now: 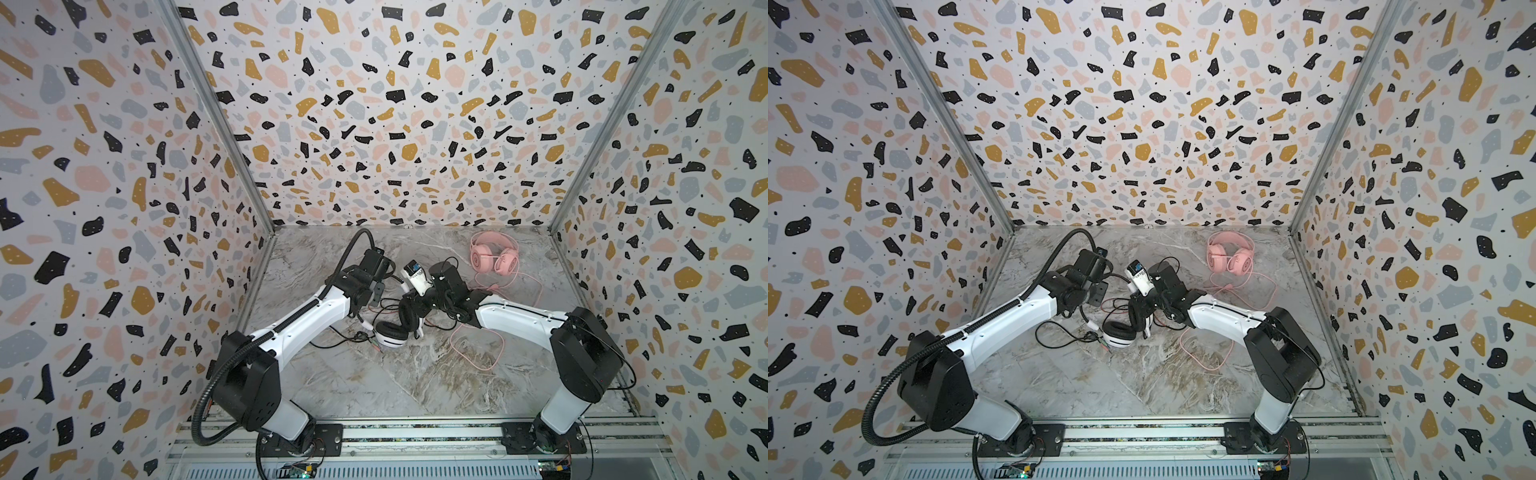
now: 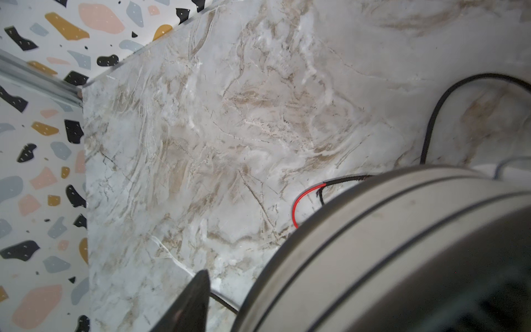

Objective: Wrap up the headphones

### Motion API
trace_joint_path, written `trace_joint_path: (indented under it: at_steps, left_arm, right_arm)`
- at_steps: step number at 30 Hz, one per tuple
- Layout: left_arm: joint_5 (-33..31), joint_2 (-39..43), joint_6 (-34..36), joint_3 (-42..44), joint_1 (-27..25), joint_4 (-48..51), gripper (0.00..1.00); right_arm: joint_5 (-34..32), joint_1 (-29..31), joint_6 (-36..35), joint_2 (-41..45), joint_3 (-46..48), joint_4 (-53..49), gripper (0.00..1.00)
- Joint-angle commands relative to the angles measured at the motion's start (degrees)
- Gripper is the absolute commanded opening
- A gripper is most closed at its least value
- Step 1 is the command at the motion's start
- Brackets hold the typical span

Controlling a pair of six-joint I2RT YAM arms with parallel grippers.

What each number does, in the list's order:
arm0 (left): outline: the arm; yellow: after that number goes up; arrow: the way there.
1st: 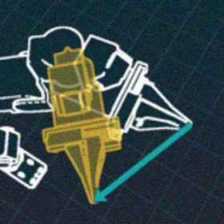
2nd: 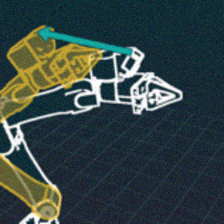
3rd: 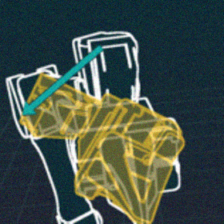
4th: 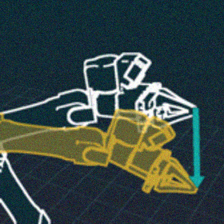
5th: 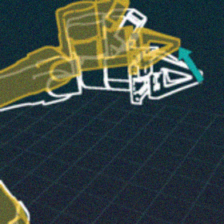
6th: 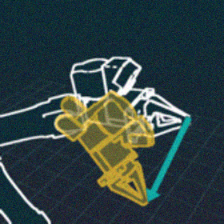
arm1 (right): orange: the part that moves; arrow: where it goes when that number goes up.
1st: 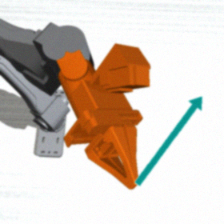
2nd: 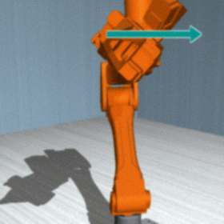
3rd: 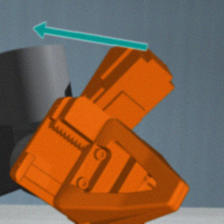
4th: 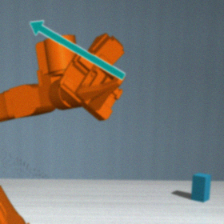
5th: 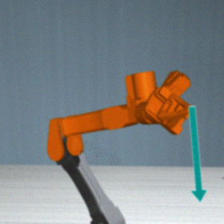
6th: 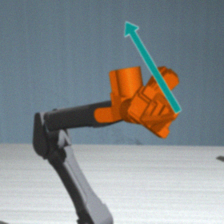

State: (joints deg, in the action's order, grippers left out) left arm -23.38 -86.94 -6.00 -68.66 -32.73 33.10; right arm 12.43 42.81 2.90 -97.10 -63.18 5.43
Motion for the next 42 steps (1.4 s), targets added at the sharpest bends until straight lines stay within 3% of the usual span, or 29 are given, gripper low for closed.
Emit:
trace_joint_path:
  at_steps: [1,10,14,19,23,27,33,37,42]
  left_arm:
    - [0.8,-0.1,0.9,-1.9,0.1,0.1,0.49]
    - [2.2,-2.4,0.9,-1.9,0.3,-0.1,0.12]
    - [1.7,-1.1,-0.3,-0.9,1.0,-1.3,0.00]
    - [5.4,1.3,-1.7,0.3,5.3,-2.2,0.00]
    - [9.7,4.7,-2.5,1.1,9.4,-3.4,0.00]
    - [12.0,9.8,-3.1,0.4,12.1,-3.5,0.00]
    - [23.0,15.1,-4.9,-6.3,16.6,-1.8,0.00]
    - [28.6,15.1,-7.2,-12.9,17.1,-0.2,0.00]
    - [38.2,15.0,-13.0,-19.0,17.1,-2.1,0.00]
  right_arm:
    - [1.8,-0.2,0.4,4.0,-4.0,0.9,0.04]
    - [3.8,-0.1,0.8,5.7,-2.7,1.6,0.05]
    - [3.3,-0.2,1.5,6.0,-2.3,1.8,0.25]
    - [3.2,-0.8,2.1,8.3,-1.6,1.4,0.57]
    - [4.5,-2.8,4.4,13.4,1.9,3.1,0.74]
    - [9.5,-8.6,9.3,19.3,7.8,7.1,0.78]
    - [16.9,-17.6,14.4,22.5,17.3,13.4,0.82]
    - [17.9,-17.9,16.4,20.9,21.6,18.4,0.84]
    - [24.9,-15.6,21.7,15.3,23.5,29.0,0.91]
